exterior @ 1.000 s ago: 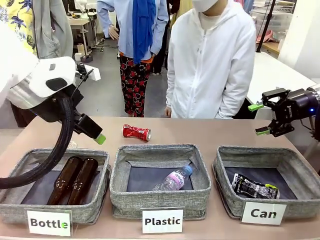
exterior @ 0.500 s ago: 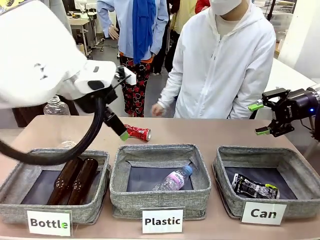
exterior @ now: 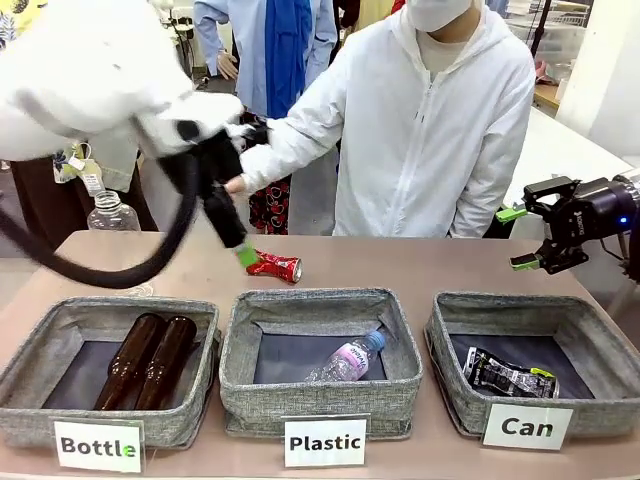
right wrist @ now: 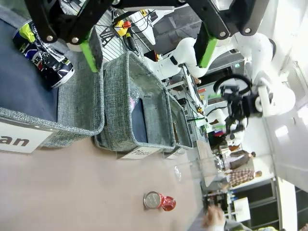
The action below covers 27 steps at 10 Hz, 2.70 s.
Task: Sort the can waste into the basket.
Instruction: Pick up the can waste from the table and place it in the right Fabric basket.
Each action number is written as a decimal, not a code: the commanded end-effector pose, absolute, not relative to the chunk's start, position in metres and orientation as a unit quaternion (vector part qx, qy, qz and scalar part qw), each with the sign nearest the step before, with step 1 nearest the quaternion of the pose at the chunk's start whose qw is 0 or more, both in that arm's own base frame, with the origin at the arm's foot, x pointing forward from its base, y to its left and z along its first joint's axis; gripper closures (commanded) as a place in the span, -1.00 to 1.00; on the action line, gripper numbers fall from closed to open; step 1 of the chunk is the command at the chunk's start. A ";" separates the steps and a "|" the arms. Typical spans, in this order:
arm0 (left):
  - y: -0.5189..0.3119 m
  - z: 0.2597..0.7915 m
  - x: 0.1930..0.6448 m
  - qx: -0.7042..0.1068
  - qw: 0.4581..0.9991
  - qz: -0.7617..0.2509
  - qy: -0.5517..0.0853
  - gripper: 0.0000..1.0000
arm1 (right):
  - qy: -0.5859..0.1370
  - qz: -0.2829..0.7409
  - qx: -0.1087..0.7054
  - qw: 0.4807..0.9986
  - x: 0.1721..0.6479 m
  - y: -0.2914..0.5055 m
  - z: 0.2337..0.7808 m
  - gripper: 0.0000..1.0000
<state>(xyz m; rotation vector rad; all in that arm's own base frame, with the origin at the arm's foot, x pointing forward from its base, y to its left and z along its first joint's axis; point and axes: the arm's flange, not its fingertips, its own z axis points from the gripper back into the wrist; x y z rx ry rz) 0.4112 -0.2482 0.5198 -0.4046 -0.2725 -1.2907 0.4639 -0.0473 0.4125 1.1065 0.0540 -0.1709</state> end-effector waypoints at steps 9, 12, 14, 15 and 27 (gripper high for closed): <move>0.076 0.558 0.298 -0.384 0.851 -0.285 -0.216 -1.00 | 0.023 -0.069 0.526 0.848 0.465 -0.050 0.415 -1.00; 0.086 0.554 0.308 -0.403 0.848 -0.258 -0.228 -1.00 | 0.023 -0.069 0.526 0.848 0.465 -0.050 0.415 -1.00; 0.096 0.549 0.316 -0.421 0.847 -0.210 -0.247 -1.00 | 0.023 -0.069 0.526 0.848 0.465 -0.050 0.415 -1.00; 0.083 0.544 0.342 -0.406 0.867 -0.162 -0.239 -1.00 | 0.023 -0.069 0.526 0.848 0.465 -0.050 0.415 -1.00; 0.044 0.531 0.353 -0.371 0.866 -0.241 -0.233 -1.00 | 0.023 -0.069 0.526 0.848 0.465 -0.050 0.415 -1.00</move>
